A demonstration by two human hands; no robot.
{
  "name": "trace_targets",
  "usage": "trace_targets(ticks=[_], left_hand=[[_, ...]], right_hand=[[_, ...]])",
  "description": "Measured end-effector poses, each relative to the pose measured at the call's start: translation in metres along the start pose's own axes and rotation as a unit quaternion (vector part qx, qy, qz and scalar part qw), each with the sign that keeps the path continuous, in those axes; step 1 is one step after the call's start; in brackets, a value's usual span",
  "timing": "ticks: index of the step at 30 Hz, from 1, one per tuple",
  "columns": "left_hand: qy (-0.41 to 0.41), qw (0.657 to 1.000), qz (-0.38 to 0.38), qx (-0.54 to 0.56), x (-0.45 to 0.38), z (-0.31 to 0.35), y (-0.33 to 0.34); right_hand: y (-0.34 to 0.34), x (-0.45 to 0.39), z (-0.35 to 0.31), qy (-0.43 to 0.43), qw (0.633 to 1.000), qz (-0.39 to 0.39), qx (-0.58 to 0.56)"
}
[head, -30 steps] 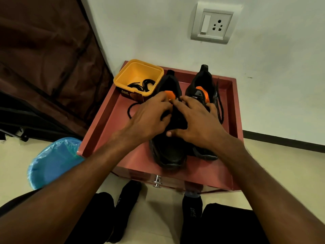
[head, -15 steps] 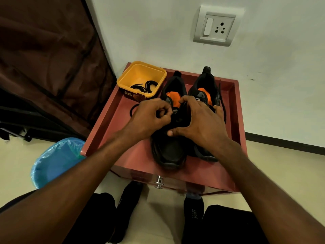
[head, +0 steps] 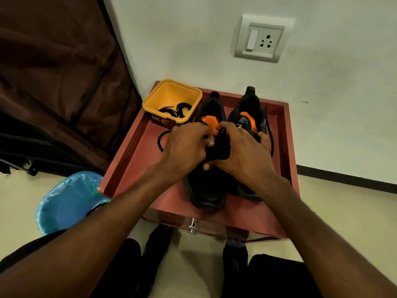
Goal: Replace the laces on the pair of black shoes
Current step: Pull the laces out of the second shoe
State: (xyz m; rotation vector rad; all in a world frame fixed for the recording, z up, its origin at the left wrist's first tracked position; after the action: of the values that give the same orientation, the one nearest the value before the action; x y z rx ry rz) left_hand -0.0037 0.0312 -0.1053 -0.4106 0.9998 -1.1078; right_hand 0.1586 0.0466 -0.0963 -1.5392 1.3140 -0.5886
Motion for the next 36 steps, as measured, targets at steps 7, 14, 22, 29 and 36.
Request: trace_targets(ticks=[7, 14, 22, 29, 36], left_hand=[[-0.267, 0.912, 0.012, 0.313, 0.008, -0.010, -0.001], [0.034, 0.995, 0.001, -0.094, 0.002, 0.000, -0.006], [-0.004, 0.993, -0.043, -0.106, -0.002, -0.004, -0.007], [-0.227, 0.960, -0.025, 0.165, -0.006, -0.021, -0.008], [-0.209, 0.954, -0.041, 0.212, -0.009, -0.010, -0.016]], right_hand=[[-0.001, -0.003, 0.006, 0.014, 1.000, 0.001, -0.006], [0.005, -0.002, 0.001, 0.005, 1.000, -0.015, -0.010], [0.004, -0.002, -0.002, 0.014, 1.000, -0.020, -0.011], [0.005, -0.004, -0.002, 0.012, 0.999, -0.029, -0.014], [0.002, -0.006, 0.002, 0.026, 0.999, -0.036, -0.024]])
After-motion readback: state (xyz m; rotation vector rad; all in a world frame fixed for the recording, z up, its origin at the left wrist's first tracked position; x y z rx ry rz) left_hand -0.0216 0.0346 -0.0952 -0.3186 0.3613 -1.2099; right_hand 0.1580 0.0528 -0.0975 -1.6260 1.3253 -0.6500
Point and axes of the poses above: each hand's wrist, its own x-axis away from the middle knuckle, its own y-axis out of the palm, z = x × y, the point moved 2 cm from there along -x, towards the middle knuckle, and after that the axes turned 14 degrees about z, right-handed, at the moved point
